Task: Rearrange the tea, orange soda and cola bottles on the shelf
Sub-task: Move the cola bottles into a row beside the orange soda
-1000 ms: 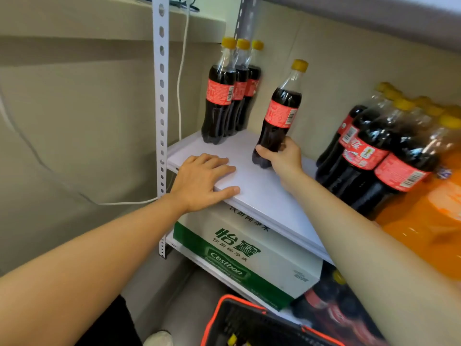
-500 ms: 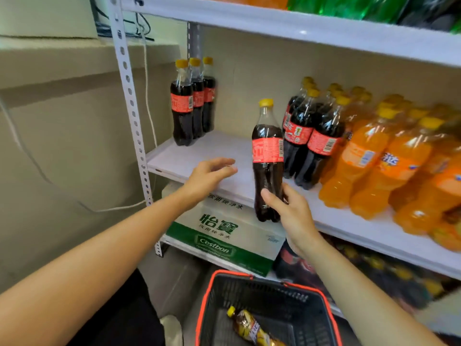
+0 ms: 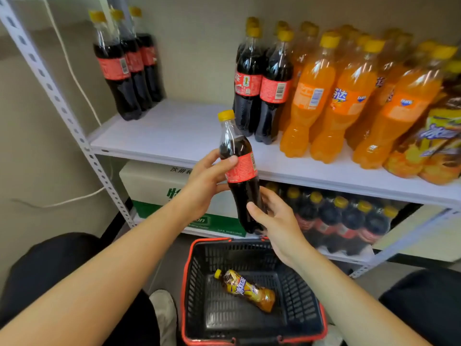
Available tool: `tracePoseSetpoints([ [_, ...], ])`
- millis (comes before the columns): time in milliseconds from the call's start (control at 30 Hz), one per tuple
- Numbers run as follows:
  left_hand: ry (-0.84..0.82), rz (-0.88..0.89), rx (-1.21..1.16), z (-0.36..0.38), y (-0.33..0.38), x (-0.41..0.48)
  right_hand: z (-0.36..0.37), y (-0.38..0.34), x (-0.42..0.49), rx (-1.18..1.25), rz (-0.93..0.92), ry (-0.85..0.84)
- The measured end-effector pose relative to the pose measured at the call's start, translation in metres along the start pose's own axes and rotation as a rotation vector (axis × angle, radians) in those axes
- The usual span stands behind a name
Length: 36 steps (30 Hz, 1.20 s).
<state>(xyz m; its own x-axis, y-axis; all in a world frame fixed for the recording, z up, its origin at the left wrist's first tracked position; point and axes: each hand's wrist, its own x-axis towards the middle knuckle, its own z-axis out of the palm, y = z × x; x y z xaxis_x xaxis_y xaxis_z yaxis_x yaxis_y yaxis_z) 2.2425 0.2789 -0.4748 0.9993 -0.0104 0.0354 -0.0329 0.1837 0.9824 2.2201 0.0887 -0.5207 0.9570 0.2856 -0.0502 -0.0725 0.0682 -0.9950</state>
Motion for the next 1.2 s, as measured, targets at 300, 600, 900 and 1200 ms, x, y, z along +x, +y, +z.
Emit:
tracePoseSetpoints([
  [300,0.065,0.014,-0.020,0.007,-0.008,0.004,-0.027,0.013,-0.001,0.317,0.179,0.108],
  [600,0.098,0.046,-0.110,0.001,-0.005,-0.002,-0.028,0.011,0.003,0.450,0.230,0.153],
  [900,0.061,0.094,-0.073,0.001,0.001,-0.005,-0.024,0.007,-0.001,0.493,0.229,0.139],
  [1200,0.081,0.129,-0.063,-0.004,0.003,-0.005,-0.023,0.005,-0.001,0.517,0.262,0.154],
])
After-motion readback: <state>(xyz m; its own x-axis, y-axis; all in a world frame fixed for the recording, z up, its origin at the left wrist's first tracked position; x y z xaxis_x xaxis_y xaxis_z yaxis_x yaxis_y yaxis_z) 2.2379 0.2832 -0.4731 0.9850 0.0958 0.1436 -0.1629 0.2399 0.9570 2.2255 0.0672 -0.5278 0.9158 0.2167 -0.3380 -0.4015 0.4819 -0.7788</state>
